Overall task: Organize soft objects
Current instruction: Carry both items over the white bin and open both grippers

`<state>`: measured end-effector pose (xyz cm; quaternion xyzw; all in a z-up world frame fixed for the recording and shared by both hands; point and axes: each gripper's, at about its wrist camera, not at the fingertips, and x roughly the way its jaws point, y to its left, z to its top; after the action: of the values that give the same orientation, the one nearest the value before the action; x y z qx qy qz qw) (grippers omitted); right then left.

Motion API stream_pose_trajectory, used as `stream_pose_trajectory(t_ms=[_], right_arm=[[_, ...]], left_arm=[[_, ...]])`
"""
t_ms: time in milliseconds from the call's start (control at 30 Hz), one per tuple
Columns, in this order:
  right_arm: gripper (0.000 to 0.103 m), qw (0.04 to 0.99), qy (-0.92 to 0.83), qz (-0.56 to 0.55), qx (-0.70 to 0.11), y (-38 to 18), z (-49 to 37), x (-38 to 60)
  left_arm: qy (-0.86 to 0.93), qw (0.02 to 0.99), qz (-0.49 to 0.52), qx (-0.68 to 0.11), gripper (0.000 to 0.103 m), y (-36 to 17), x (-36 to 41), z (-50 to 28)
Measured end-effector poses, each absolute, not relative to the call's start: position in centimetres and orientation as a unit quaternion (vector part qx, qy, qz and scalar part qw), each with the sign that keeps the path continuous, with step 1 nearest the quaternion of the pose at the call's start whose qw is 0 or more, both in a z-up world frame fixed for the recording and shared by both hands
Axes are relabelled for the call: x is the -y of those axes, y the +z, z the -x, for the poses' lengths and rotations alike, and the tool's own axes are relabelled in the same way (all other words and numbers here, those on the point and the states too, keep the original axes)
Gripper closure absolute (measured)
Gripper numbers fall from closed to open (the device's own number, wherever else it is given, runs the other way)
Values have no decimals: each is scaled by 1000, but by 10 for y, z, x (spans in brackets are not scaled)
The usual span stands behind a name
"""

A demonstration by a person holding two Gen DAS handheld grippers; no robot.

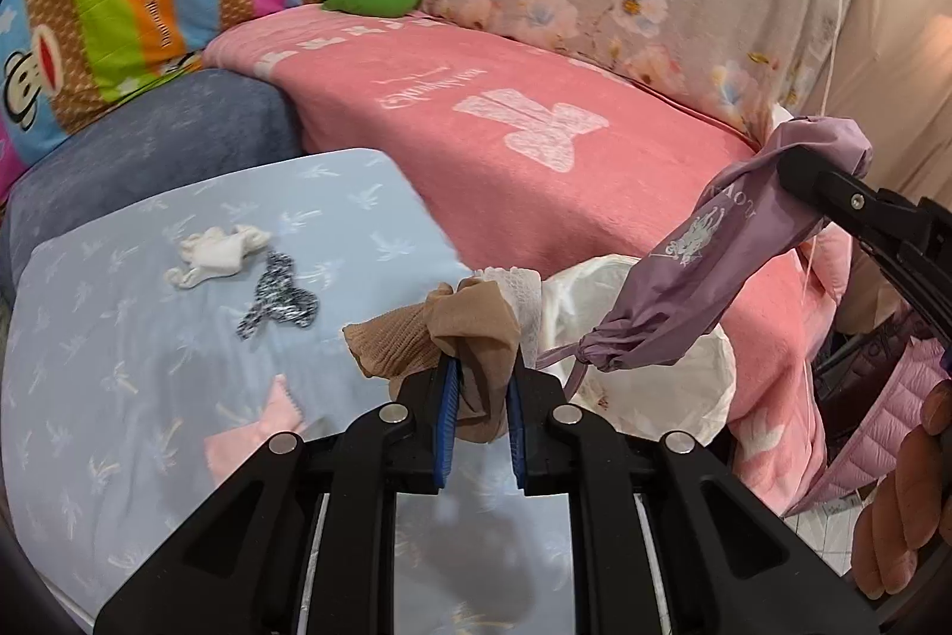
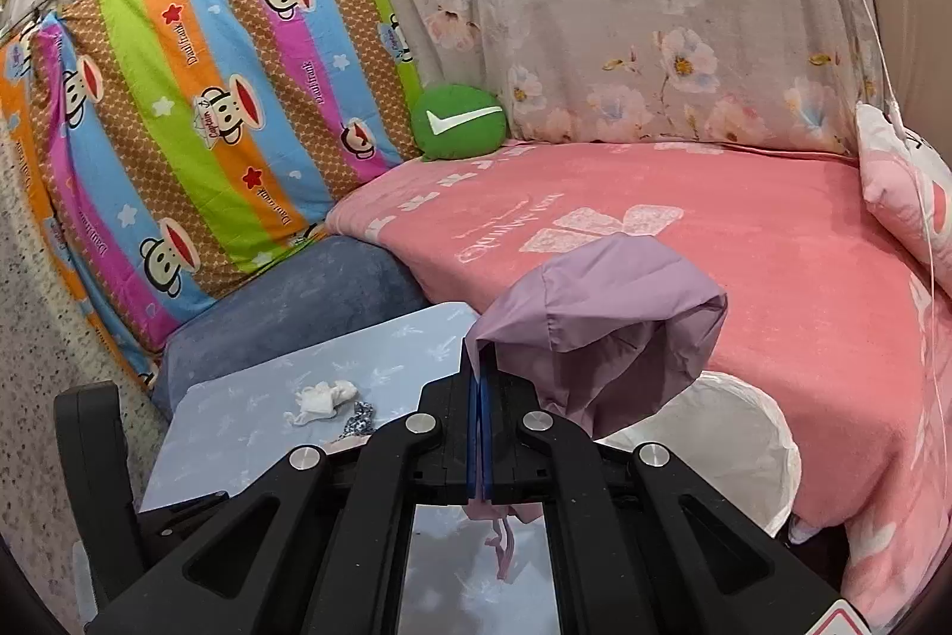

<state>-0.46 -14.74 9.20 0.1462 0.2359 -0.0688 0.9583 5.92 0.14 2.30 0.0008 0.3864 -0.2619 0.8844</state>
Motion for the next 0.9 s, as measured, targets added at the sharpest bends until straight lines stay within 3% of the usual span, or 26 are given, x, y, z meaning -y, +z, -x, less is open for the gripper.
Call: stream_pose_trajectory(t_ms=[900], right_arm=[[102, 940, -175, -185, -229, 74, 22, 265]], left_arm=[[-367, 836, -82, -399, 87, 10, 136, -64]])
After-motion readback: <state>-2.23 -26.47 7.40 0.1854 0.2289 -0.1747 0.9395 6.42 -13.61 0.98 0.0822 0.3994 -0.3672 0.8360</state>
